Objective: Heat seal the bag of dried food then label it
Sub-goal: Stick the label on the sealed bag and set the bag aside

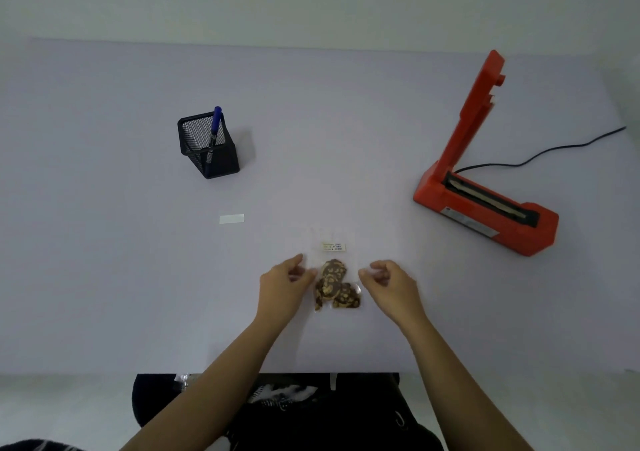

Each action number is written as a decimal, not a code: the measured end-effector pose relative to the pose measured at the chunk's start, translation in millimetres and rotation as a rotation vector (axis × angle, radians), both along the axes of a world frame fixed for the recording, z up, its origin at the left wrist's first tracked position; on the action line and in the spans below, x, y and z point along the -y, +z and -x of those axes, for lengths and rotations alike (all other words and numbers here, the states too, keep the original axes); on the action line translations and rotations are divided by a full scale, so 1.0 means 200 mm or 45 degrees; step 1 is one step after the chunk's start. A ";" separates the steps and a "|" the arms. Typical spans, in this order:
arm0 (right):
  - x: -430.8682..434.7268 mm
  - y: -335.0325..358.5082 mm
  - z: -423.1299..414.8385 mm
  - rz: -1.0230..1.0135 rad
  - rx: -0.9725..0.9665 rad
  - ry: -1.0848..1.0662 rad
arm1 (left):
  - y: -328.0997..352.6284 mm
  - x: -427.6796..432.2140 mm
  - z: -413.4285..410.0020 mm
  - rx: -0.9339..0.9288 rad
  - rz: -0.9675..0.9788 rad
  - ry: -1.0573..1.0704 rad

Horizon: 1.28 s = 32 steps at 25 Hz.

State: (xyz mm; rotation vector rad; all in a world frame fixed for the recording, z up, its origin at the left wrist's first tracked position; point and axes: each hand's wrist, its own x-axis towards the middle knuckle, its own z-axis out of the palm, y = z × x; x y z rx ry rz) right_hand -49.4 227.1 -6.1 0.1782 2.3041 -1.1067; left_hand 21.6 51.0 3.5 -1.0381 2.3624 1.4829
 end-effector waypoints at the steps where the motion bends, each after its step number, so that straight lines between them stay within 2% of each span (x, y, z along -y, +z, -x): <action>1: -0.02 0.00 -0.05 0.029 0.036 0.016 | -0.01 -0.02 -0.03 0.025 -0.036 -0.004; 6: 0.06 -0.02 -0.15 0.155 -0.003 0.008 | -0.04 -0.05 -0.03 -0.020 -0.208 0.127; 11: 0.23 0.04 0.01 0.298 -0.093 -0.072 | 0.03 0.09 0.15 -0.169 -0.238 0.206; 19: 0.62 0.10 0.75 0.384 -0.344 -0.101 | 0.11 0.43 0.92 -0.395 -0.225 0.328; 24: 0.86 0.01 1.24 0.366 -0.437 -0.135 | 0.01 0.62 1.43 -0.404 -0.201 0.401; 32: 1.08 -0.16 1.67 0.266 -0.489 -0.073 | -0.15 0.79 1.86 -0.348 -0.011 0.397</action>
